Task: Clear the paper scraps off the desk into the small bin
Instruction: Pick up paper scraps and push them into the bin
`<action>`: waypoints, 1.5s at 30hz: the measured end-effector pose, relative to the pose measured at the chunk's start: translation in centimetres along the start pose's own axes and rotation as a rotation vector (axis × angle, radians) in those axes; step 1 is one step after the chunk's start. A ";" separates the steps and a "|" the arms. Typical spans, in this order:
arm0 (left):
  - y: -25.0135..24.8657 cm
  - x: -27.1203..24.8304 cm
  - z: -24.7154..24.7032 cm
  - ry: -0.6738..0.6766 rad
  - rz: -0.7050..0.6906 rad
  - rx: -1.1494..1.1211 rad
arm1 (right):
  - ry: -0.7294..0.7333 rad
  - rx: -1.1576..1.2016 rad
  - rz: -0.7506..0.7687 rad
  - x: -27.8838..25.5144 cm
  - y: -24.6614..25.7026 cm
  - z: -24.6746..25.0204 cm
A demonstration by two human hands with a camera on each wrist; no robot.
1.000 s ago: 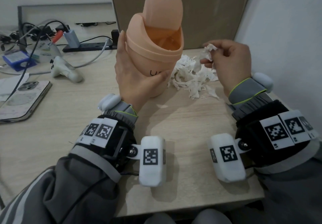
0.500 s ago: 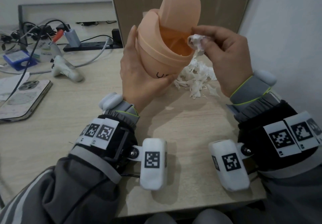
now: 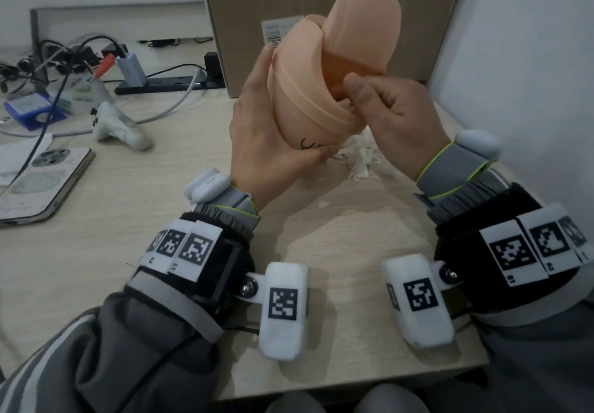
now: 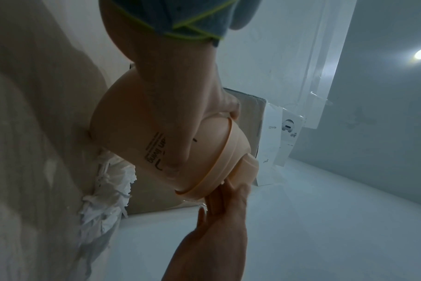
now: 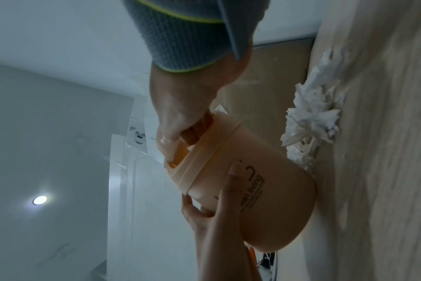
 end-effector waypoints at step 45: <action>2.1 0.0 1.1 -0.214 0.297 -0.179 | 0.449 -0.461 -0.483 -0.7 -6.3 -0.6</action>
Point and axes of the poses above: each hand's wrist, its own x-axis towards the middle knuckle, its own z-axis out of the back of the hand, y = z × x, the point moved 3 cm from there along x, towards the middle knuckle, and after that the axes turned 6 degrees about y, right-handed, at the moved point
